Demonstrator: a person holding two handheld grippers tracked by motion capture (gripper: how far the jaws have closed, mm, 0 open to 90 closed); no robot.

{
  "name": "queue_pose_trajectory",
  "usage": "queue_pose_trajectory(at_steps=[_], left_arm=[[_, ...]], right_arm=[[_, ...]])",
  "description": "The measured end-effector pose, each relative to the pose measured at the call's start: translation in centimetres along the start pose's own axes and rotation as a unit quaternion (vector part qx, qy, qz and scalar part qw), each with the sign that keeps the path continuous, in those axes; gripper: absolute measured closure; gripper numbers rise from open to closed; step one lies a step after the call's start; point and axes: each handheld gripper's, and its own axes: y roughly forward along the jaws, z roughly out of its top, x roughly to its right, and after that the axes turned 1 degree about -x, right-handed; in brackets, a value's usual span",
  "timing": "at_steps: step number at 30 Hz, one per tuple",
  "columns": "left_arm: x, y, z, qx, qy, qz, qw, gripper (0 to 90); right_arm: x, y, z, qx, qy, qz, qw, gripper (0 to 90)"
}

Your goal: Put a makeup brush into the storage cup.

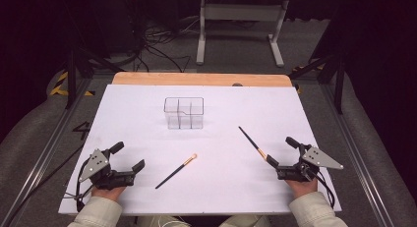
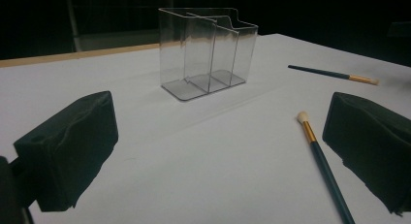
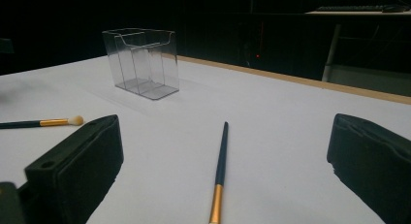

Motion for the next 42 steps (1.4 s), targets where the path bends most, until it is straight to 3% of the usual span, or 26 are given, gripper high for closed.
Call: queue_pose_trajectory(at_steps=[10, 16, 31, 42], left_arm=[[0.1, 0.1, 0.2, 0.001, -0.002, 0.000, 1.0000, 0.0], [0.6, 0.5, 0.8, 0.005, 0.010, -0.004, 0.9999, 0.1], [2.1, 2.8, 3.1, 0.018, 0.014, -0.042, 0.9989, 0.2], [3.1, 4.7, 4.4, 0.004, 0.012, -0.065, 0.9978, 0.3]], right_arm=[[0.1, 0.0, 0.0, -0.002, 0.007, 0.002, 1.0000, 0.0], [0.2, 0.1, -0.1, -0.003, 0.010, 0.001, 0.9999, 0.0], [0.3, 0.1, -0.1, -0.004, 0.019, 0.004, 0.9998, 0.0], [0.3, 0.1, -0.1, -0.004, 0.025, 0.006, 0.9997, 0.0]])
